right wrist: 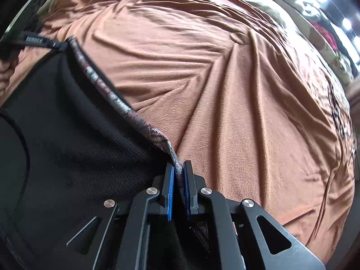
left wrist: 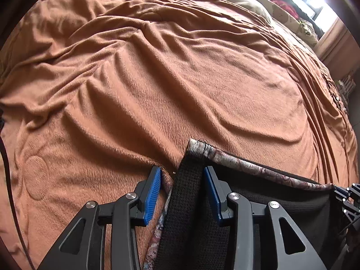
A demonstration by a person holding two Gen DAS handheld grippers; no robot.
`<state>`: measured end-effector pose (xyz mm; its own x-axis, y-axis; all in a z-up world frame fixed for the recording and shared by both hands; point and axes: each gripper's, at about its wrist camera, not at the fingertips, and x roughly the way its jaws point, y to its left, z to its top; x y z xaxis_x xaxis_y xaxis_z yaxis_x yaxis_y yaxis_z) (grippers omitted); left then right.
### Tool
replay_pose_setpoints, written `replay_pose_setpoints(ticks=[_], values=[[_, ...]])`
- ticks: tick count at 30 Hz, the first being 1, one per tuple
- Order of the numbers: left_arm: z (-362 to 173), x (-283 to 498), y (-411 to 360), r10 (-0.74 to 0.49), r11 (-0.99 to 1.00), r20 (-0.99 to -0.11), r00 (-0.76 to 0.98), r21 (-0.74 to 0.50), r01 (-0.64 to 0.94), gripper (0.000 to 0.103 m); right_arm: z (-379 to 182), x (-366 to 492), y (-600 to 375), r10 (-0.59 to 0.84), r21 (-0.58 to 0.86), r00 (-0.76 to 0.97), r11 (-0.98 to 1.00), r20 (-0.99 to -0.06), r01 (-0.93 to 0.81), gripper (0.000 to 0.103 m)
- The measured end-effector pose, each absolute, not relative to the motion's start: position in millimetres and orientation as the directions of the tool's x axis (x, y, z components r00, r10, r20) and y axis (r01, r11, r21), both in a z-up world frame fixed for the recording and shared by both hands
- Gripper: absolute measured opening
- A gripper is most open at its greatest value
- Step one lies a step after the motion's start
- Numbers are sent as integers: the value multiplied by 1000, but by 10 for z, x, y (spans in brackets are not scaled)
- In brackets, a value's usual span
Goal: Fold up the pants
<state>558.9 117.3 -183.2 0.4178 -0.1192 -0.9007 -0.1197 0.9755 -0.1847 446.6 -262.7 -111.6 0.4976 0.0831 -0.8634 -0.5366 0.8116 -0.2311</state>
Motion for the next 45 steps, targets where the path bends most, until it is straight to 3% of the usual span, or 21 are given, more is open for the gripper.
replay_pose_setpoints(ticks=[2,6,7,17,19,21,23,27,35,45], values=[[-1837,5613,1170,-114,975,-903,413,-181,-127,42,-1120,4511,-2661,85,-216,495,827,-865,-519,10],[-1777,5596,1199,-115,973,-907,405,-186,-140,42,-1082,4523,-2750,73,-210,512,855,-856,-474,37],[-1743,5562,1219,-116,973,-906,408,-187,-139,42,-1051,4500,-2776,77,-205,518,861,-852,-465,39],[-1526,5152,1409,-134,965,-893,429,-216,-149,44,-704,4177,-3253,124,-105,519,915,-845,-388,41],[-1474,5054,1423,-141,964,-887,439,-223,-142,49,-645,4069,-3410,118,-98,523,925,-844,-366,41],[-1412,4944,1425,-150,962,-879,452,-235,-137,61,-596,3948,-3510,110,-97,523,930,-846,-353,41],[-1351,4829,1414,-156,961,-870,468,-243,-132,63,-588,3851,-3625,108,-92,512,932,-852,-351,41],[-1274,4590,1363,-173,960,-860,480,-257,-114,64,-605,3579,-3787,105,-96,491,925,-865,-367,53],[-1276,4110,1266,-186,961,-855,483,-261,-92,64,-666,3433,-3931,44,-150,477,920,-878,-362,53],[-1498,3568,1147,-188,965,-872,451,-249,-79,64,-826,3502,-4090,50,-122,475,938,-878,-325,53]])
